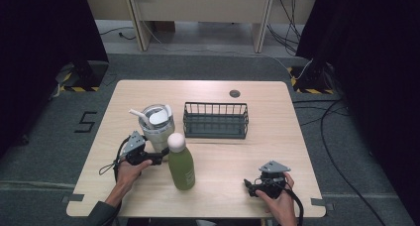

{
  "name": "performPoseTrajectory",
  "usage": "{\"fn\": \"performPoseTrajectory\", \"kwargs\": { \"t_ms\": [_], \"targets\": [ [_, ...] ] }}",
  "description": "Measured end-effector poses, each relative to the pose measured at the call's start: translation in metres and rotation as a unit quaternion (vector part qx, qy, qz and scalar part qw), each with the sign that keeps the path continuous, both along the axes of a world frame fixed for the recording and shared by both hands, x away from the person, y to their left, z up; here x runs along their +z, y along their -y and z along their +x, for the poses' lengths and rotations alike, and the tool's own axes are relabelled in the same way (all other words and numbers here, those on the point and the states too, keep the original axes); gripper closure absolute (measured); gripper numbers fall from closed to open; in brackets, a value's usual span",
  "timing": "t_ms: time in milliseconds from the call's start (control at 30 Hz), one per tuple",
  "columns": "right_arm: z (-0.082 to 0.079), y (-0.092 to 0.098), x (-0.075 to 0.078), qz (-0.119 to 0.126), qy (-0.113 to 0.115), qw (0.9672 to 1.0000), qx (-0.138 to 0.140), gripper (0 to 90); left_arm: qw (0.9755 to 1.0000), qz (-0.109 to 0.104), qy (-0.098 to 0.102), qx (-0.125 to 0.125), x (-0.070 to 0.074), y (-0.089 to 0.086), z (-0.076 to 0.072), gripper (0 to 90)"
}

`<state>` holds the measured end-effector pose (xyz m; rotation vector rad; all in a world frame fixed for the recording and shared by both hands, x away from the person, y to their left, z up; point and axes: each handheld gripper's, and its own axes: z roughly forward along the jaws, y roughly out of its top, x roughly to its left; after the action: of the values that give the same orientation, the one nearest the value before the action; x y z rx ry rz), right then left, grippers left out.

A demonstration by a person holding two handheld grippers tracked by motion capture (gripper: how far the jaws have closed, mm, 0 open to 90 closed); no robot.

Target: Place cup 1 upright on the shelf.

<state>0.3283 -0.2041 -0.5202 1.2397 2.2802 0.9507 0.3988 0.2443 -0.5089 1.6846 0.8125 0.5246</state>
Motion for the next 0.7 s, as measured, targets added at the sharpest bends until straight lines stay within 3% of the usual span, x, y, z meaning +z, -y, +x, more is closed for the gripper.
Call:
{"fn": "performPoseTrajectory", "kwargs": {
  "t_ms": [167,400,567,700],
  "targets": [
    [-0.0001,-0.0001,0.0000,0.000,0.000,1.0000,-0.001,6.1,1.0000,-0.001,0.002,0.000,-0.0015,0.0017,0.0023,8.5],
    [0.0002,0.0000,0.0000,-0.001,0.000,1.0000,0.001,6.0,0.9998,-0.019,-0.001,0.001,-0.0046,0.0046,0.0068,7.7],
    [0.0003,-0.0002,0.0000,0.000,0.000,1.0000,0.000,5.9,0.9997,-0.023,0.010,0.003,-0.0061,0.0058,0.0070,8.6],
    [0.0003,-0.0002,0.0000,0.000,0.000,1.0000,0.001,5.9,0.9996,-0.014,0.023,0.006,-0.0057,0.0063,0.0055,9.7]
  ]
}}
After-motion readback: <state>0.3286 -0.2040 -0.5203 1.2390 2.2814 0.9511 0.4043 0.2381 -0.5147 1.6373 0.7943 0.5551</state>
